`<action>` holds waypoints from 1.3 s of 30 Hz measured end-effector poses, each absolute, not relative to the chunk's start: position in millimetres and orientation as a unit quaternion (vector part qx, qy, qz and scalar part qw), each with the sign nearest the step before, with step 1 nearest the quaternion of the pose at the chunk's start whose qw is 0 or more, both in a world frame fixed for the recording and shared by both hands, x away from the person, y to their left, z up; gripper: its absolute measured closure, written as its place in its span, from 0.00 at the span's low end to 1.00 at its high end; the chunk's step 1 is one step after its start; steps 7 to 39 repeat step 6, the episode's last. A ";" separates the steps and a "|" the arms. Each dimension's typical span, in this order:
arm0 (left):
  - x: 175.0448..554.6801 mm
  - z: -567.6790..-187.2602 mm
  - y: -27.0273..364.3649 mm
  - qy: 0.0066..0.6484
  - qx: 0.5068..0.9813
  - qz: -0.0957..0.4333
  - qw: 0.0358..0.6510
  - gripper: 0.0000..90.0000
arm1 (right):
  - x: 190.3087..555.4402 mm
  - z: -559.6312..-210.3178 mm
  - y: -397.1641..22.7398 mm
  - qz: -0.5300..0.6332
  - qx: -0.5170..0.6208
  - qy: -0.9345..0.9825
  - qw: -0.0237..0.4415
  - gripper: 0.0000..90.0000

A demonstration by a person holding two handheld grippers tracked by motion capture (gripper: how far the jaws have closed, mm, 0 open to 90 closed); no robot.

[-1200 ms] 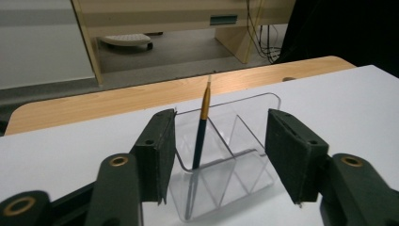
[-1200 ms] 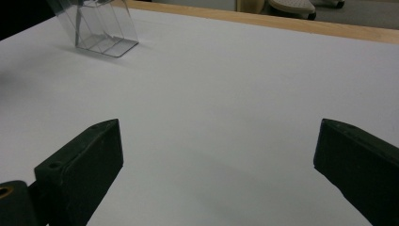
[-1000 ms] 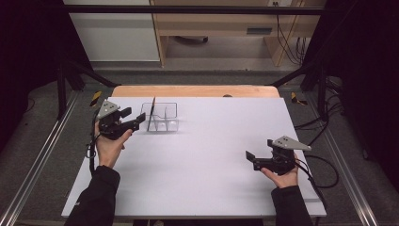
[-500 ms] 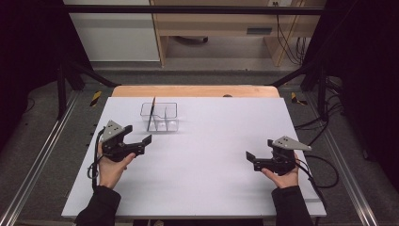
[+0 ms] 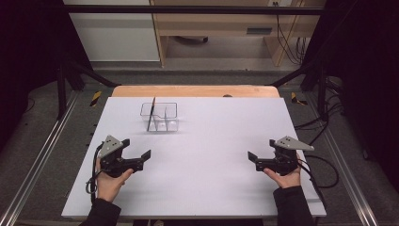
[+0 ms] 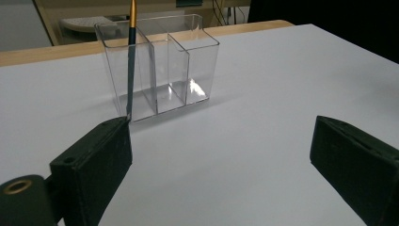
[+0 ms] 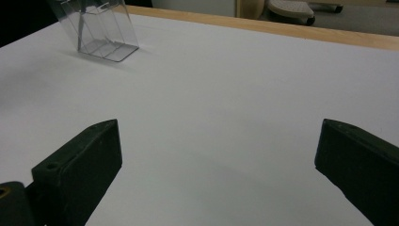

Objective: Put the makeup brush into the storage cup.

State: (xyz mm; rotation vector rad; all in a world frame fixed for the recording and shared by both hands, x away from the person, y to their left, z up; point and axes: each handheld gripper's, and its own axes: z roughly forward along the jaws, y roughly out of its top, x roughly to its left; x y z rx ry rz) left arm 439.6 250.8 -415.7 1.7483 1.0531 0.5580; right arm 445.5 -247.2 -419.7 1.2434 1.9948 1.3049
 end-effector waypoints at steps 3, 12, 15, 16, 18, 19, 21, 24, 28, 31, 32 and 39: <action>435.9 -419.7 250.8 0.431 0.723 0.229 0.489 0.06 | 445.7 -420.5 -247.9 0.471 0.450 0.725 0.225 0.02; 434.7 -425.0 250.0 0.428 0.729 0.226 0.484 0.06 | 445.5 -420.3 -249.0 0.470 0.450 0.725 0.225 0.02; 434.7 -425.0 250.0 0.428 0.729 0.226 0.484 0.06 | 445.5 -420.3 -249.0 0.470 0.450 0.725 0.225 0.02; 434.7 -425.0 250.0 0.428 0.729 0.226 0.484 0.06 | 445.5 -420.3 -249.0 0.470 0.450 0.725 0.225 0.02; 434.7 -425.0 250.0 0.428 0.729 0.226 0.484 0.06 | 445.5 -420.3 -249.0 0.470 0.450 0.725 0.225 0.02; 434.7 -425.0 250.0 0.428 0.729 0.226 0.484 0.06 | 445.5 -420.3 -249.0 0.470 0.450 0.725 0.225 0.02; 434.7 -425.0 250.0 0.428 0.729 0.226 0.484 0.06 | 445.5 -420.3 -249.0 0.470 0.450 0.725 0.225 0.02; 434.7 -425.0 250.0 0.428 0.729 0.226 0.484 0.06 | 445.5 -420.3 -249.0 0.470 0.450 0.725 0.225 0.02; 434.7 -425.0 250.0 0.428 0.729 0.226 0.484 0.06 | 445.5 -420.3 -249.0 0.470 0.450 0.725 0.225 0.02; 434.7 -425.0 250.0 0.428 0.729 0.226 0.484 0.06 | 445.5 -420.3 -249.0 0.470 0.450 0.725 0.225 0.02; 434.7 -425.0 250.0 0.428 0.729 0.226 0.484 0.06 | 445.5 -420.3 -249.0 0.470 0.450 0.725 0.225 0.02; 434.7 -425.0 250.0 0.428 0.729 0.226 0.484 0.06 | 445.5 -420.3 -249.0 0.470 0.450 0.725 0.225 0.02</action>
